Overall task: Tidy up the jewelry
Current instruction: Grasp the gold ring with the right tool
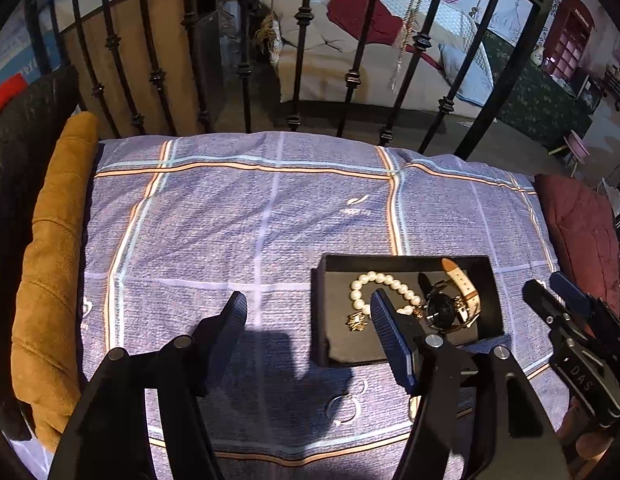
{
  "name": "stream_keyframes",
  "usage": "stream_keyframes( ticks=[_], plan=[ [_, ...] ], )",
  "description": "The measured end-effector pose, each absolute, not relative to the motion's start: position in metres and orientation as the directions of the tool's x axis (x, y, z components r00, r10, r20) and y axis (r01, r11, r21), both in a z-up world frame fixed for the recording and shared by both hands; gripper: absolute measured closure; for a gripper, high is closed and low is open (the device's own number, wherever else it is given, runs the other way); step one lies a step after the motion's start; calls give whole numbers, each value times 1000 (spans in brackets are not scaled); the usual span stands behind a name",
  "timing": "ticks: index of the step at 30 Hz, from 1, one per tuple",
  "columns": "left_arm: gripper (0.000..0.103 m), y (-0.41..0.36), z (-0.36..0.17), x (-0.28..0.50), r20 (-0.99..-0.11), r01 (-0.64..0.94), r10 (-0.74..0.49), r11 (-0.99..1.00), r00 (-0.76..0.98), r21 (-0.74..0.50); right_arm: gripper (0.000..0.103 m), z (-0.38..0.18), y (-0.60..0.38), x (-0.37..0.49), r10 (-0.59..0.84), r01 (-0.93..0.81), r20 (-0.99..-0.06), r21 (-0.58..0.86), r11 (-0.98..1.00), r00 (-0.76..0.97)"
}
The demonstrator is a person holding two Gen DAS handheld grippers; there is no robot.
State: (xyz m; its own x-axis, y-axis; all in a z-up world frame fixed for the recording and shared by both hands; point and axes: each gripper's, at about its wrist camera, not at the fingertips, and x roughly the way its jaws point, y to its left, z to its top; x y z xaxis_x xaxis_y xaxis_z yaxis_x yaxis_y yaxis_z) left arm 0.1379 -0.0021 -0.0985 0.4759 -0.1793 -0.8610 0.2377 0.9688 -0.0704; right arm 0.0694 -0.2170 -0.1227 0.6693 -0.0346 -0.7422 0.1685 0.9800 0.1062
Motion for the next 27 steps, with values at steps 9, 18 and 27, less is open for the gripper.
stream_keyframes(
  ticks=[9,18,27],
  plan=[
    [40,26,-145,102,-925,249,-129,968,357,-39,45,-151,-202,25,11,170,-792,144,975,610],
    [40,-19,-180,76,-933,392,-214,916,289,-89,47,-190,-152,-3,118,84,-835,193,978,537],
    [60,-17,-196,77,-945,413,-173,910,278,-45,69,-210,-151,12,95,102,-858,168,980,505]
  ],
)
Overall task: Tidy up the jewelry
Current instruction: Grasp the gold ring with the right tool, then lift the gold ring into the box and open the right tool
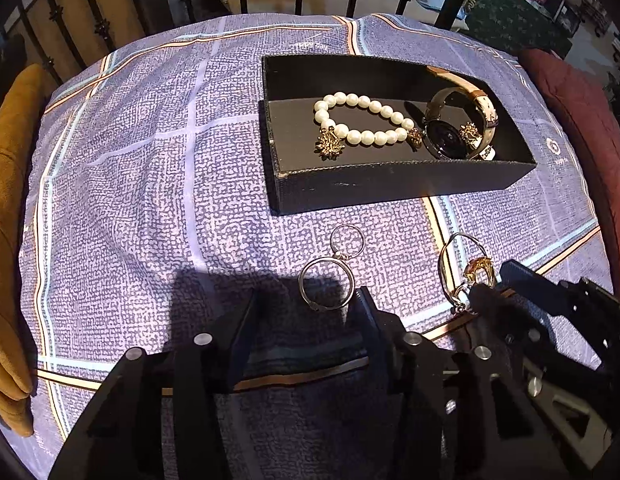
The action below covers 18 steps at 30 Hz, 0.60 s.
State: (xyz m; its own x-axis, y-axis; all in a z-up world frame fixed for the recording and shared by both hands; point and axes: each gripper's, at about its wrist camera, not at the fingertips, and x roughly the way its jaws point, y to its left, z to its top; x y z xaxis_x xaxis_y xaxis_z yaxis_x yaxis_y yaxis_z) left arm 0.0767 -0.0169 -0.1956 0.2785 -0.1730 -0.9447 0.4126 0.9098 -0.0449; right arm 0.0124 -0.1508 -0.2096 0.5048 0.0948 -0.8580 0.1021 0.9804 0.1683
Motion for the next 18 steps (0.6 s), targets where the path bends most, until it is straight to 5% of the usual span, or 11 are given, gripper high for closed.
stream_keyframes(
  ticks=[6,10,15,18],
  plan=[
    [62,-13,-196,76,-947,418,-172,907,270,-45,69,-214,-152,24,94,74,-861,151,986,500],
    [63,-16,-197,76,-947,421,-160,907,278,-30,78,-221,-155,25,101,84,-867,162,983,489],
    [95,-16,-194,79,-946,409,-143,913,291,-12,78,-203,-171,13,135,137,-843,238,961,521],
    [101,-5,-190,80,-946,392,-184,918,267,-68,78,-192,-177,9,126,148,-836,239,960,534]
  ],
)
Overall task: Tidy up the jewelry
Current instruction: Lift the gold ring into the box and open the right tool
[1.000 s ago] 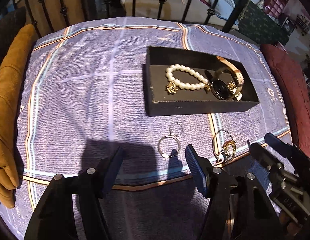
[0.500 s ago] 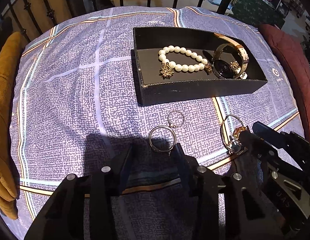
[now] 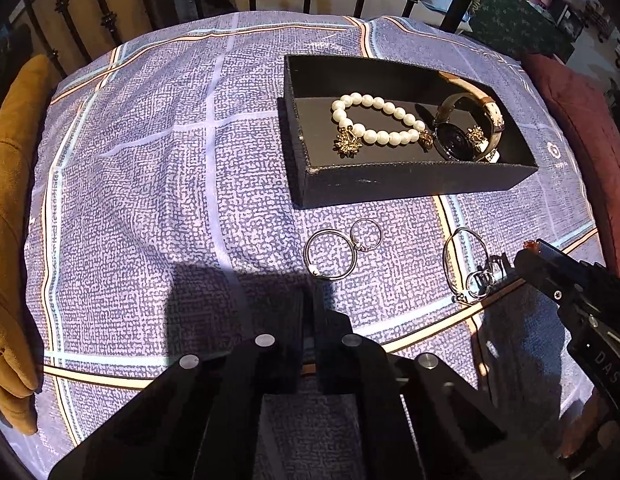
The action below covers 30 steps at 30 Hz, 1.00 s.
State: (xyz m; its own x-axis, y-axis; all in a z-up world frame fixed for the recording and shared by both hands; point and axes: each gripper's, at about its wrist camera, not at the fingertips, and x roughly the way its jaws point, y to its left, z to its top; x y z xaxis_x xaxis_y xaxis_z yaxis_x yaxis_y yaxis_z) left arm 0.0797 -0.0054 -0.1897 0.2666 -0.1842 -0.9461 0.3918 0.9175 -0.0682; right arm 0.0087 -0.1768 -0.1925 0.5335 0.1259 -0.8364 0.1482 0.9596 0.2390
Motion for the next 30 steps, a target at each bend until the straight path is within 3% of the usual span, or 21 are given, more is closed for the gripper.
stream_keyframes(
  ticks=[16,25,30],
  plan=[
    [103,19,-144,75,-909,363,-330,904,253,-227,78,-167,-181,5,130,144,-800,260,955,585],
    [103,-20,-176,102,-927,421,-269,896,262,-141,78,-166,-181,5,129,144,-801,258,955,585],
    [103,-16,-152,94,-905,414,-300,896,301,-159,78,-156,-183,7,119,135,-780,252,958,615]
  ],
)
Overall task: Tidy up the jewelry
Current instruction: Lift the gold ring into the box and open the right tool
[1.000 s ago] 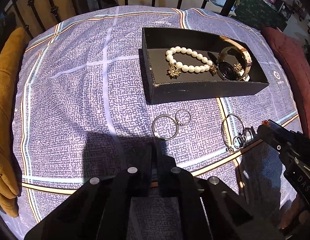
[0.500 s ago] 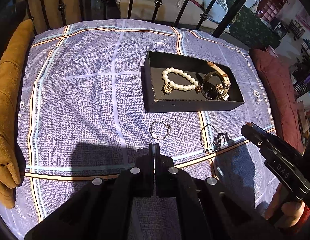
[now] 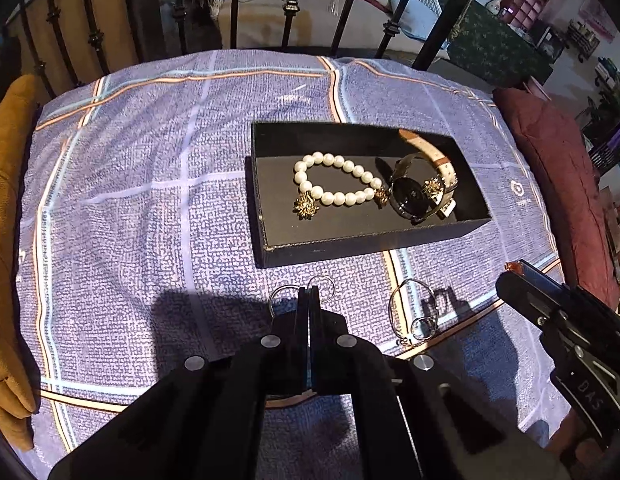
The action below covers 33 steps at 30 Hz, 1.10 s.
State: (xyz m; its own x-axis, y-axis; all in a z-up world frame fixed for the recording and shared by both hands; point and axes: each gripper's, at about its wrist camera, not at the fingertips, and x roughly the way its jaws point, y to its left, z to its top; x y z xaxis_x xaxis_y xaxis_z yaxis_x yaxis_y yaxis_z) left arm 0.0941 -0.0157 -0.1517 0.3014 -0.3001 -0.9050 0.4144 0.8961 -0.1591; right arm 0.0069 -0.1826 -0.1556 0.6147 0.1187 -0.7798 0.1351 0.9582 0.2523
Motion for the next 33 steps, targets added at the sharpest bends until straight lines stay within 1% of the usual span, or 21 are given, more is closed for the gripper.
stream_keyframes(
  ticks=[5,12,21,27,28,29,30,31,32,33],
  plan=[
    [103,-23,-123,97,-886,418,-307,896,346,-147,78,-135,-189,26,98,118,-738,235,965,667],
    [103,-38,-103,112,-863,423,-311,897,398,-128,78,-119,-199,56,64,110,-707,197,974,705],
    [103,-59,-108,130,-860,437,-319,890,399,-127,78,-132,-208,82,11,119,-732,126,985,681],
    [102,-69,-117,141,-869,442,-309,889,386,-120,76,-142,-212,93,6,121,-747,115,986,665],
    [99,-70,-118,142,-872,438,-308,890,381,-123,70,-143,-213,94,2,123,-751,110,986,660],
    [82,-69,-120,144,-875,427,-302,896,379,-124,64,-144,-213,95,-1,126,-754,108,986,657],
    [51,-68,-120,145,-877,413,-292,903,383,-120,52,-143,-214,96,-7,132,-755,105,986,656],
    [41,-66,-119,145,-872,402,-292,907,393,-123,47,-143,-214,96,-13,136,-750,103,985,661],
    [39,-64,-117,143,-862,400,-301,908,408,-128,47,-141,-214,95,-17,135,-743,100,986,669],
    [39,-63,-117,143,-860,399,-300,908,412,-125,47,-140,-215,95,-18,133,-740,96,986,672]
  ],
)
